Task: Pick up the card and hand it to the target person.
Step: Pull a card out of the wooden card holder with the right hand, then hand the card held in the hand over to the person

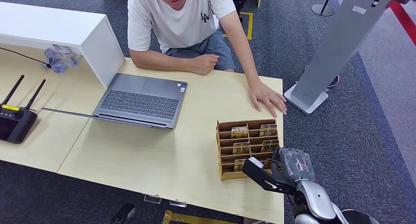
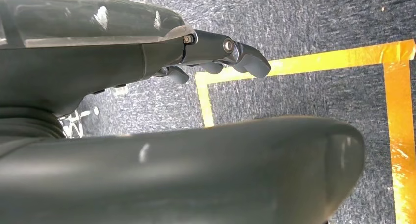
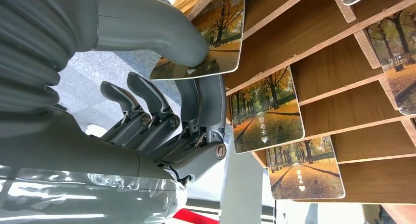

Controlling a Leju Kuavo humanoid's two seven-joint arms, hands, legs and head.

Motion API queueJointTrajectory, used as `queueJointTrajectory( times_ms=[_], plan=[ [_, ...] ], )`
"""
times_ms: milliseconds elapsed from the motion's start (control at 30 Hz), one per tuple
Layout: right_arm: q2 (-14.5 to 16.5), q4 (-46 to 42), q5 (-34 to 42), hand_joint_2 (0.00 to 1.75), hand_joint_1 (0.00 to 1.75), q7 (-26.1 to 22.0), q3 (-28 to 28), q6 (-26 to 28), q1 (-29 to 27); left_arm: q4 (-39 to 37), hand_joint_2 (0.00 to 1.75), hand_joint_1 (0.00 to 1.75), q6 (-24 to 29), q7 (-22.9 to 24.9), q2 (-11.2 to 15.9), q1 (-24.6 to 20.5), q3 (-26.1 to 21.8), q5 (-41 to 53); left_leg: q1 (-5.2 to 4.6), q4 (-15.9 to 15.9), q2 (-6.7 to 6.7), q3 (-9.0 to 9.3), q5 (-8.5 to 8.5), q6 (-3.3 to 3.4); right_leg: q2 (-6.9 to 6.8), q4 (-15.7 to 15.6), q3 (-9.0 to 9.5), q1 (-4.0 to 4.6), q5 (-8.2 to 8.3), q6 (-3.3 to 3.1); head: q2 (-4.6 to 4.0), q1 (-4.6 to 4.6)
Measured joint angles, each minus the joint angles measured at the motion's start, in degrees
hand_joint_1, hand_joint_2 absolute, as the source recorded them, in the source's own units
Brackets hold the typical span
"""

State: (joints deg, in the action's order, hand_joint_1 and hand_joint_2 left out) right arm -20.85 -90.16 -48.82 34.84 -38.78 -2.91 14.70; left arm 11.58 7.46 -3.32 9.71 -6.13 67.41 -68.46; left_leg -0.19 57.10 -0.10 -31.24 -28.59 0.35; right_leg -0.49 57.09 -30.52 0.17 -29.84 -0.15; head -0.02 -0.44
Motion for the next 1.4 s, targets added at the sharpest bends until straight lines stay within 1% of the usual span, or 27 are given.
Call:
queueJointTrajectory(
  times_ms=[367, 500, 633, 767, 867, 1000, 1167, 1400],
  plan=[
    [0.0, -0.1, 0.9, 1.75, 1.68, -1.0, 0.0, 0.8, 0.0, 0.0, 0.0, 0.0, -0.2, -0.3, 0.0, 0.0, 0.0, 0.0, 0.0, 0.0, 0.0, -0.01, 0.0, 0.0, 0.0, 0.0, 0.0, 0.0, 0.0, 0.0, 0.0, 0.0],
    [-0.1, -2.1, 1.1, 1.75, 1.68, -2.1, 0.3, 3.0, 0.0, 0.0, 0.0, 0.0, 0.1, -0.3, 0.0, 0.0, 0.0, -0.4, 0.0, 0.0, 0.0, -0.01, 0.0, 0.0, 0.0, 0.0, -0.01, 0.0, 0.0, 0.0, 0.0, -0.01],
    [-0.5, -6.5, 1.9, 1.75, 1.68, -3.9, 1.3, 5.9, 0.1, 0.0, 0.0, 0.0, 0.2, -0.3, 0.1, 0.1, -0.1, -0.5, 0.0, 0.0, 0.0, -0.01, 0.0, 0.0, 0.0, 0.0, -0.01, 0.0, 0.0, 0.0, 0.0, -0.01],
    [-1.1, -11.9, 4.0, 1.75, 1.68, -7.3, 2.5, 9.7, 0.3, 0.0, 0.0, 0.0, 0.2, -0.6, 0.1, 0.1, -0.1, -0.5, 0.0, 0.0, 0.0, -0.02, 0.0, 0.0, 0.0, 0.0, -0.01, 0.0, 0.0, 0.0, 0.0, 0.01],
    [-1.3, -15.4, 5.2, 1.75, 1.68, -11.1, 3.2, 12.9, 0.3, 0.0, 0.0, 0.0, 0.1, -1.0, 0.1, 0.2, -0.1, -0.3, 0.0, 0.0, 0.0, -0.02, 0.0, 0.0, 0.0, 0.0, -0.01, 0.0, 0.0, 0.0, 0.0, 0.0],
    [-1.0, -17.4, 6.6, 1.75, 1.68, -16.0, 3.2, 15.8, 0.8, 0.0, 0.0, 0.0, -0.2, -1.1, 0.1, 0.1, -0.1, 0.0, 0.0, 0.0, 0.0, -0.02, 0.0, 0.0, 0.0, 0.0, 0.0, 0.0, 0.0, 0.0, 0.0, 0.01],
    [0.9, -16.5, 8.4, 1.75, 1.68, -22.1, 2.6, 19.9, 2.3, 0.0, 0.0, 0.0, -0.3, -1.1, 0.1, -0.1, -0.1, 0.2, 0.0, 0.0, 0.0, -0.03, 0.0, 0.0, -0.01, 0.0, 0.0, 0.0, 0.0, 0.0, 0.0, 0.0],
    [4.3, -10.1, 4.4, 1.75, 1.68, -27.3, 1.4, 28.4, 5.5, 0.0, 0.0, 0.0, -0.4, -1.0, -0.1, -0.9, 0.0, 0.6, 0.0, 0.0, -0.01, -0.05, 0.0, 0.0, -0.01, 0.0, 0.0, 0.0, 0.0, 0.0, 0.0, 0.0]
  ],
)
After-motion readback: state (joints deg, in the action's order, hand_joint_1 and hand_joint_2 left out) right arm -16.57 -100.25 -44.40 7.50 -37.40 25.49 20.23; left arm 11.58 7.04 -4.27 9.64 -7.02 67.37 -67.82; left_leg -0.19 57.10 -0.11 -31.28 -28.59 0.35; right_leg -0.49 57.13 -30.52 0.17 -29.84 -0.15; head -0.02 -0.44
